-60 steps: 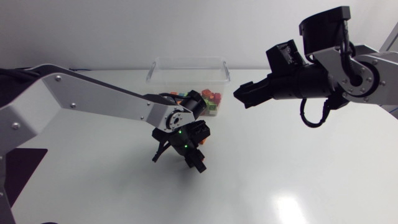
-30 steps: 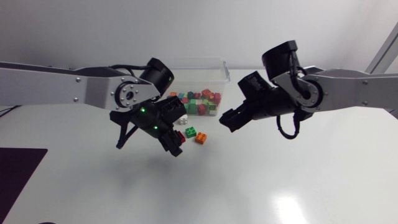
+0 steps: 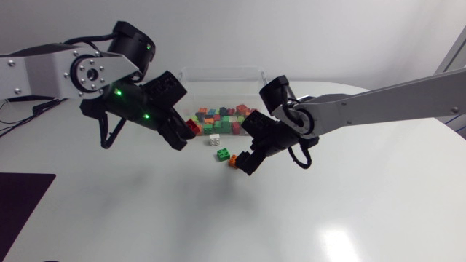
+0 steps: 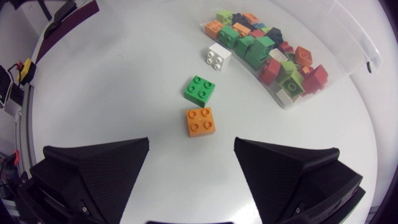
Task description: Place the duplo bricks in the container
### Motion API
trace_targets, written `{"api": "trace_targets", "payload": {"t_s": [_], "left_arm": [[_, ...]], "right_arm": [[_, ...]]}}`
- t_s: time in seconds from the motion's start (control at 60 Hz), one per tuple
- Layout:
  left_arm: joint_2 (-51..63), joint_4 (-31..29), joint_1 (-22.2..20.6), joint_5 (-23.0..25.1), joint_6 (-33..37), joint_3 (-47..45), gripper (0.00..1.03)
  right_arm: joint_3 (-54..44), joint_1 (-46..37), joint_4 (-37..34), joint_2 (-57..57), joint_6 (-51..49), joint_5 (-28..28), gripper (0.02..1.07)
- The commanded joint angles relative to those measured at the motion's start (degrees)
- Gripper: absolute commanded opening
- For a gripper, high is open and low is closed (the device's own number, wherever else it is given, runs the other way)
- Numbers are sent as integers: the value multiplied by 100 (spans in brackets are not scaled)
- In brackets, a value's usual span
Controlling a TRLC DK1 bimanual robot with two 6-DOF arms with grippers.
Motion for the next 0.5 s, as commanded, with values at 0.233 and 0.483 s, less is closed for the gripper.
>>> {"api": "trace_targets", "payload": {"t_s": [0.233, 0.483], "left_arm": [[-47, 839, 809, 738, 195, 519, 19], [234, 1559, 976, 905, 72, 791, 19]], "right_arm": [[697, 25, -211, 801, -578, 40, 102], [1092, -36, -290, 1338, -816, 49, 102]]}}
